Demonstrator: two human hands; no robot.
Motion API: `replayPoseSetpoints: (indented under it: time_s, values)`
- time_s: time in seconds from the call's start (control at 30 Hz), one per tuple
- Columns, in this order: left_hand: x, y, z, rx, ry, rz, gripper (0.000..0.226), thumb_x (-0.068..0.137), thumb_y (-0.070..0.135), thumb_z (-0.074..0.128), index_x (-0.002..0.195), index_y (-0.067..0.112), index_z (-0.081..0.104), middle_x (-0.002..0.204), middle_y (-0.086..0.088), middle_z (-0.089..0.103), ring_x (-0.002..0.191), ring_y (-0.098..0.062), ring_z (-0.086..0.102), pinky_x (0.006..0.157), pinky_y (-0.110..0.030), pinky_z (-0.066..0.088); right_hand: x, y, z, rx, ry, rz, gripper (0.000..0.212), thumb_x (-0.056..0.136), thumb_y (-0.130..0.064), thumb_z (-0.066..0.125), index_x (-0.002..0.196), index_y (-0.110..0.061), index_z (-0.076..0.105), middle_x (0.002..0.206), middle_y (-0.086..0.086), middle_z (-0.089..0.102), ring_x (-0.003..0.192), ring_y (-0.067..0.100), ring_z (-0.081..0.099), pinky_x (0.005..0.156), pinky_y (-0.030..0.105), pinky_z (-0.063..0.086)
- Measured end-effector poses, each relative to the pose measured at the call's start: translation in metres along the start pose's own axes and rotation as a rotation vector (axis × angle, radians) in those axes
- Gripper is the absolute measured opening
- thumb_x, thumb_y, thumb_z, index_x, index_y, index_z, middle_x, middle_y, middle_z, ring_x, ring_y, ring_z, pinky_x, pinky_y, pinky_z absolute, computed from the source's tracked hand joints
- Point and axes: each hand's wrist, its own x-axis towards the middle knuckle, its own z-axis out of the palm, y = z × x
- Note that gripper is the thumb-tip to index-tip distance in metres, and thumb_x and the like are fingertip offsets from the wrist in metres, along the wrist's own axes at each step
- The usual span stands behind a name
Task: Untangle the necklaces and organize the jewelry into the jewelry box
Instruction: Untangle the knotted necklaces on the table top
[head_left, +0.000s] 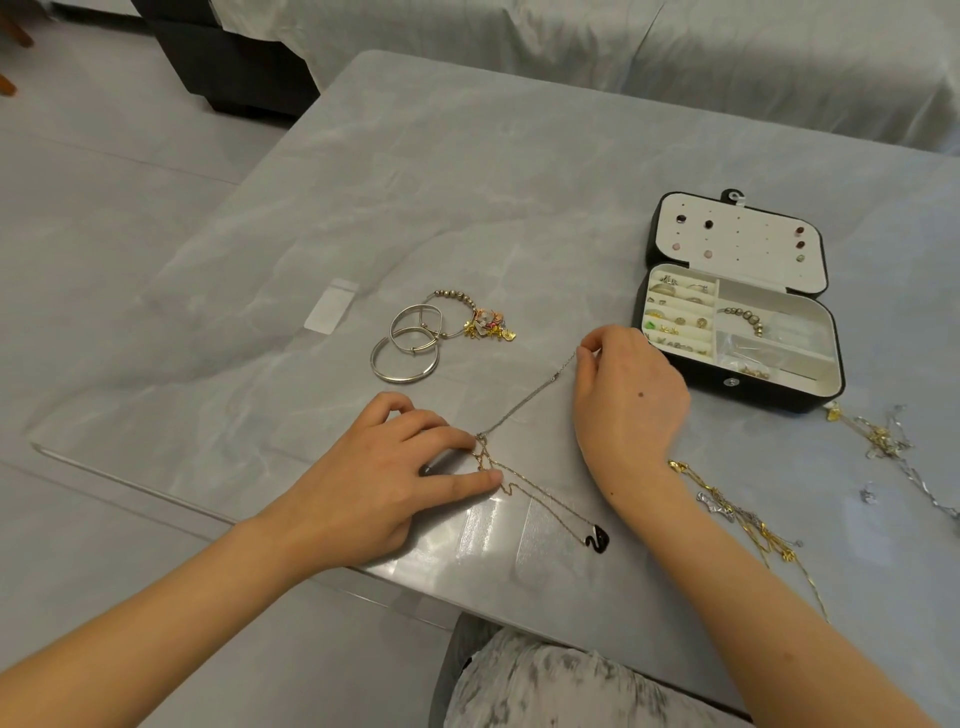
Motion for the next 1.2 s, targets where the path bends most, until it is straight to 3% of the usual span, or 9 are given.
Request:
replayPoseSetpoints:
  time_s: [0.23,0.4,0.53,0.63,0.8,0.9,1.0,1.1,1.2]
  values:
    - [-0.006,-0.003,0.002,0.077,0.034,-0.063,0.047,0.082,0.008,0.034,0.117,0.016,0.064,0.107,-0.002,0.065,0.094,-0.02,0.058,0.087,-0.035,0.033,0.003,0.006,-0.003,0.031,-0.069,0.076,0.015,0.095,-0.018,0.047,0.092,-0.009,0.059,0.089,0.006,0.061,0.074,0.022,0.052,0.059,0.029,0.021]
    - [-0.009,-0.007,0.001,0.117,0.034,-0.09,0.046,0.08,0.009,0.036,0.114,0.019,0.066,0.105,-0.002,0.065,0.096,-0.019,0.056,0.09,-0.038,0.032,0.006,0.004,-0.008,0.04,-0.127,0.124,0.018,0.097,-0.019,0.041,0.099,-0.01,0.056,0.088,0.006,0.063,0.069,0.018,0.044,0.059,0.029,0.023]
    - [-0.013,-0.01,-0.003,0.116,-0.001,-0.12,0.044,0.078,0.01,0.038,0.113,0.025,0.061,0.113,-0.004,0.066,0.102,-0.022,0.058,0.093,-0.042,0.031,-0.001,-0.003,-0.028,0.094,-0.22,0.067,0.024,0.096,-0.021,0.044,0.117,-0.014,0.051,0.091,0.003,0.064,0.078,0.023,0.056,0.062,0.031,0.033]
    - [-0.017,-0.011,-0.003,0.111,-0.038,-0.138,0.045,0.077,0.011,0.038,0.116,0.028,0.055,0.118,-0.005,0.064,0.106,-0.025,0.058,0.095,-0.043,0.03,-0.017,-0.01,-0.05,0.154,-0.461,-0.081,0.023,0.092,-0.035,0.05,0.11,-0.023,0.054,0.092,-0.007,0.061,0.084,0.015,0.056,0.071,0.029,0.04]
    - [-0.021,-0.011,-0.004,0.104,-0.06,-0.147,0.046,0.077,0.011,0.04,0.116,0.031,0.053,0.119,-0.006,0.064,0.108,-0.026,0.057,0.096,-0.044,0.03,-0.044,-0.017,-0.064,0.063,-0.744,-0.27,0.026,0.087,-0.049,0.053,0.102,-0.029,0.054,0.088,-0.014,0.044,0.093,0.01,0.049,0.072,0.023,0.034]
    - [-0.022,-0.012,-0.006,0.103,-0.069,-0.144,0.047,0.074,0.01,0.046,0.115,0.031,0.056,0.118,-0.007,0.064,0.107,-0.026,0.058,0.096,-0.044,0.029,-0.046,-0.017,-0.063,0.044,-0.787,-0.233,0.019,0.09,-0.041,0.051,0.096,-0.025,0.057,0.089,-0.012,0.051,0.092,0.012,0.053,0.073,0.024,0.037]
    - [-0.023,-0.012,-0.008,0.086,-0.068,-0.154,0.047,0.076,0.012,0.036,0.109,0.031,0.064,0.116,-0.005,0.065,0.105,-0.026,0.059,0.095,-0.043,0.03,-0.044,-0.014,-0.063,-0.009,-0.824,-0.245,0.018,0.092,-0.035,0.049,0.091,-0.021,0.06,0.091,-0.007,0.059,0.089,0.014,0.056,0.073,0.025,0.04]
    - [-0.022,-0.01,-0.01,0.076,-0.053,-0.152,0.048,0.077,0.013,0.034,0.106,0.031,0.068,0.114,-0.004,0.065,0.104,-0.025,0.058,0.094,-0.042,0.031,-0.04,-0.012,-0.067,-0.026,-0.878,-0.237,0.014,0.09,-0.035,0.053,0.089,-0.023,0.06,0.089,-0.008,0.059,0.088,0.013,0.054,0.07,0.024,0.038]
    - [-0.02,-0.007,-0.012,0.059,-0.003,-0.176,0.049,0.079,0.014,0.032,0.107,0.03,0.069,0.113,-0.004,0.065,0.104,-0.025,0.057,0.093,-0.04,0.03,-0.035,-0.021,-0.065,0.033,-0.811,-0.191,0.017,0.088,-0.041,0.055,0.089,-0.025,0.061,0.084,-0.011,0.056,0.082,0.01,0.052,0.067,0.023,0.036]
